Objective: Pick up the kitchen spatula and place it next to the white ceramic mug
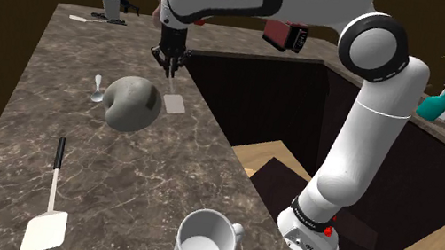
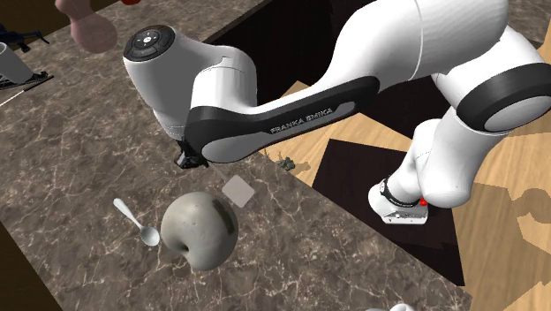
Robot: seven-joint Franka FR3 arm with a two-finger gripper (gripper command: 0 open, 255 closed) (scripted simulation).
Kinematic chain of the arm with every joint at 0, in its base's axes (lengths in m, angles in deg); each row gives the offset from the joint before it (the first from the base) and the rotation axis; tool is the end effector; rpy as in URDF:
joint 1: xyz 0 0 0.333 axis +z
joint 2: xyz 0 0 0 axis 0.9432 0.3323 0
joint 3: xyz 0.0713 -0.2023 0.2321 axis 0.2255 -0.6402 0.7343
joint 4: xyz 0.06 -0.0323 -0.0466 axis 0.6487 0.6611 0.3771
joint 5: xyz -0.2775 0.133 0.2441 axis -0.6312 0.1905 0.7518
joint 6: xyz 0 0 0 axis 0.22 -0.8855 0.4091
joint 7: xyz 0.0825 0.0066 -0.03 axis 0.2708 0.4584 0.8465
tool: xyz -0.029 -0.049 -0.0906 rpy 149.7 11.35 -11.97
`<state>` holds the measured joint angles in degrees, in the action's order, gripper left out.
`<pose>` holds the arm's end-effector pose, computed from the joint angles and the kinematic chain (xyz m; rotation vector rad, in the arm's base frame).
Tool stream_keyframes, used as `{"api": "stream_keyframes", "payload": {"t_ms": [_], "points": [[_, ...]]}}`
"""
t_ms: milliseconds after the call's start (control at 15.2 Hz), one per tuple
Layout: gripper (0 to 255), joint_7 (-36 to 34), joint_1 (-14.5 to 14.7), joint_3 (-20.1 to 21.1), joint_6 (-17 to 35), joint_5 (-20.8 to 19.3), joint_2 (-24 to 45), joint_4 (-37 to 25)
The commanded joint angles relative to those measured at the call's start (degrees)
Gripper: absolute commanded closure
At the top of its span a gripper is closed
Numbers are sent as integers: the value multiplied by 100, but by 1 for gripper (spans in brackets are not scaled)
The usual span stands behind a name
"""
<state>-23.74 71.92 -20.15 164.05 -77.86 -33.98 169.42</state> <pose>0.5972 0.1445 0.5134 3.0487 -0.6990 0.1020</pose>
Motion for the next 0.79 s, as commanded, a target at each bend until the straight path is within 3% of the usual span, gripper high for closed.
{"api": "stream_keyframes", "payload": {"t_ms": [0, 726], "points": [[255, 15, 0, 0, -171, 5, -1, -169], [255, 43, 29, 14, -1044, -2, 70, -1111]]}}
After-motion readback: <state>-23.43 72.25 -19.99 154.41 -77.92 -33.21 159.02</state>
